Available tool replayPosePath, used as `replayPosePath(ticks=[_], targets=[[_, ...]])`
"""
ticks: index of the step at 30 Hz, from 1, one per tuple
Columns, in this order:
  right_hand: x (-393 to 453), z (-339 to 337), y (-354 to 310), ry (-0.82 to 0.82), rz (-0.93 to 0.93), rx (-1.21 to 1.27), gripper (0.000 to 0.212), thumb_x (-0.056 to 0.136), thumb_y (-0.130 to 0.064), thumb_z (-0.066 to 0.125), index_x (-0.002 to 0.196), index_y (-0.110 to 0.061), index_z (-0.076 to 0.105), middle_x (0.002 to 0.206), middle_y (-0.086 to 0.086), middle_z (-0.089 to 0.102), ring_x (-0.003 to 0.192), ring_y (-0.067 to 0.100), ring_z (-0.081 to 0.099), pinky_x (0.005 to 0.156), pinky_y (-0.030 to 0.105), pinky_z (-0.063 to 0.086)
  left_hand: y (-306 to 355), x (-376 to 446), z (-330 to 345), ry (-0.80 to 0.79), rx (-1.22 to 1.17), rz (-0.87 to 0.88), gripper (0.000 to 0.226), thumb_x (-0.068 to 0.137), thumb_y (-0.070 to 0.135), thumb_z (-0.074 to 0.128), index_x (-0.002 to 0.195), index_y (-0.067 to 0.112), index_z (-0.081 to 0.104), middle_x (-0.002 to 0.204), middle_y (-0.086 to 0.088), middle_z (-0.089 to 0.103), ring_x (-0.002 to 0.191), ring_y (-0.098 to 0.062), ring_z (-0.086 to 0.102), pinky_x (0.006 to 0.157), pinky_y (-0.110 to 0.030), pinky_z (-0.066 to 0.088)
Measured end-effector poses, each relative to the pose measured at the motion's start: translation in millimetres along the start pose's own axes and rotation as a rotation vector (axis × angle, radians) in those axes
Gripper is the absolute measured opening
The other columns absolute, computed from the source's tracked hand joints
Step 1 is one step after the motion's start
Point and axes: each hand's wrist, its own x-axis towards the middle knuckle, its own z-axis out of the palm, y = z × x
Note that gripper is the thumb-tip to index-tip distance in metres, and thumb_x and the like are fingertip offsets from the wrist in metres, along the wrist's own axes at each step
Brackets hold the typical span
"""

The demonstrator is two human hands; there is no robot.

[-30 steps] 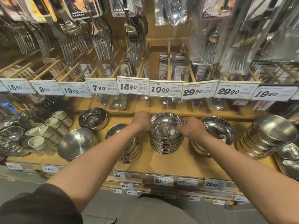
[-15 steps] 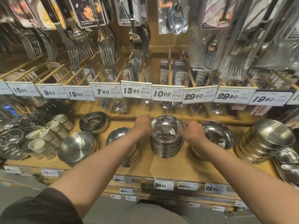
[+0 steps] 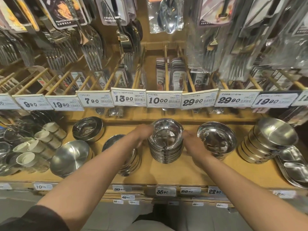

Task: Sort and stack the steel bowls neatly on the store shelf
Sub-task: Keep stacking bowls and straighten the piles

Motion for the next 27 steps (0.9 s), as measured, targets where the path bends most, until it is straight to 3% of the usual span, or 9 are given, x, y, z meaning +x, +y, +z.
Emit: replayPosePath(ticks=[2,4,8,12,18,21,23,25,27], targets=[[-2,1,3,-0.045,0.024,0.104,0.043,0.109,-0.039,0.027,0.114,-0.015,0.063,0.122,0.008,0.061,0.102,0.017,0.058,0.086,0.040,0.054,6,-5,4,-0.102,-0.179,-0.073,0.040,0.105,0.044,0.038,0.114,0.010,0.059,0.111,-0.012,0.065,0.090,-0.028,0.064,0.071,-0.041,0.061],[-6,4,6,-0.139,0.054,0.199,0.046,0.108,-0.050,0.024,0.124,-0.025,0.059,0.124,0.003,0.061,0.104,0.013,0.058,0.079,0.033,0.053,9,-4,6,-0.128,-0.236,-0.082,0.039,0.106,0.044,0.034,0.109,0.015,0.060,0.102,-0.012,0.068,0.083,-0.026,0.065,0.057,-0.034,0.058],[0,9,12,-0.159,0.054,0.268,0.051,0.104,-0.061,0.031,0.143,-0.033,0.047,0.148,0.001,0.052,0.135,0.027,0.048,0.104,0.056,0.049,7,4,9,-0.144,-0.268,-0.079,0.040,0.104,0.047,0.039,0.111,0.016,0.064,0.099,-0.010,0.071,0.083,-0.023,0.067,0.056,-0.032,0.057],[11,9,11,-0.141,0.080,0.276,0.052,0.103,-0.061,0.033,0.145,-0.033,0.045,0.153,0.003,0.047,0.139,0.031,0.045,0.106,0.060,0.046,3,12,5,-0.144,-0.272,-0.108,0.036,0.103,0.048,0.043,0.103,0.019,0.065,0.096,-0.011,0.073,0.084,-0.028,0.070,0.054,-0.040,0.061],[22,9,5,-0.125,0.165,0.290,0.045,0.102,-0.060,0.033,0.135,-0.036,0.051,0.141,0.000,0.058,0.131,0.027,0.052,0.104,0.056,0.049,6,10,1,-0.142,-0.299,-0.130,0.032,0.099,0.048,0.047,0.102,0.021,0.064,0.103,-0.012,0.071,0.098,-0.035,0.068,0.066,-0.048,0.063],[16,7,8,-0.131,0.140,0.283,0.043,0.101,-0.062,0.034,0.126,-0.037,0.058,0.128,-0.002,0.065,0.119,0.022,0.060,0.098,0.049,0.053,7,-1,1,-0.112,-0.302,-0.107,0.033,0.101,0.043,0.046,0.093,0.018,0.066,0.081,-0.005,0.076,0.081,-0.023,0.070,0.053,-0.030,0.059],[7,5,7,-0.101,0.085,0.251,0.032,0.102,-0.059,0.034,0.105,-0.043,0.062,0.109,-0.010,0.067,0.101,0.011,0.061,0.085,0.040,0.055,8,-16,-1,-0.063,-0.311,-0.050,0.031,0.102,0.037,0.047,0.085,0.018,0.065,0.076,0.000,0.071,0.070,-0.016,0.065,0.046,-0.021,0.051],[-4,1,2,-0.018,-0.006,0.133,0.032,0.104,-0.054,0.036,0.088,-0.043,0.061,0.093,-0.016,0.062,0.088,0.008,0.058,0.073,0.036,0.053,9,-31,-7,0.002,-0.276,0.019,0.027,0.104,0.031,0.046,0.090,0.018,0.064,0.088,0.000,0.066,0.076,-0.017,0.061,0.053,-0.025,0.056],[-17,-2,-2,0.073,-0.096,-0.019,0.036,0.105,-0.042,0.038,0.089,-0.026,0.066,0.091,-0.002,0.063,0.083,0.020,0.060,0.074,0.044,0.056,5,-47,-17,0.140,-0.206,0.066,0.027,0.106,0.024,0.040,0.114,0.012,0.064,0.111,-0.005,0.062,0.097,-0.023,0.061,0.084,-0.040,0.060]])
